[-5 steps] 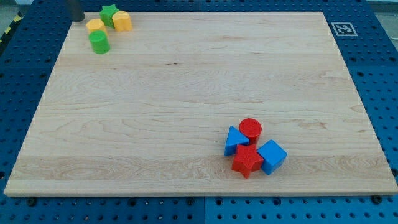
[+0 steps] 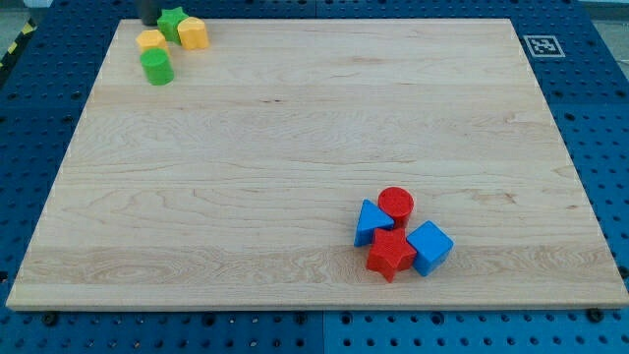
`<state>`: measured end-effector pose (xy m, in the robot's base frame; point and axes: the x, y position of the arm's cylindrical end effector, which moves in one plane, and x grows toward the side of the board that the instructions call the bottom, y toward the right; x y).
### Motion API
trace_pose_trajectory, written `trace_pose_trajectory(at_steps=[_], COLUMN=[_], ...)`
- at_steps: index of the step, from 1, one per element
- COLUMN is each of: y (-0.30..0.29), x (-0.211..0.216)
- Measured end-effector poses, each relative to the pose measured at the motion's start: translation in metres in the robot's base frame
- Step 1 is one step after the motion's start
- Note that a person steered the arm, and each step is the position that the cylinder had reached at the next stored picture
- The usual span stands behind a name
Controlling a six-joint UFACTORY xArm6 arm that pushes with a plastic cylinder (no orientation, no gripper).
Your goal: Move the green star right to the yellow heart
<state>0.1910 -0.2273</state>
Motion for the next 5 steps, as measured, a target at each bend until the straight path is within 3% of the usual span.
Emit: trace_pose_trajectory(at_steps=[5], y=[0.083], x=[0.001])
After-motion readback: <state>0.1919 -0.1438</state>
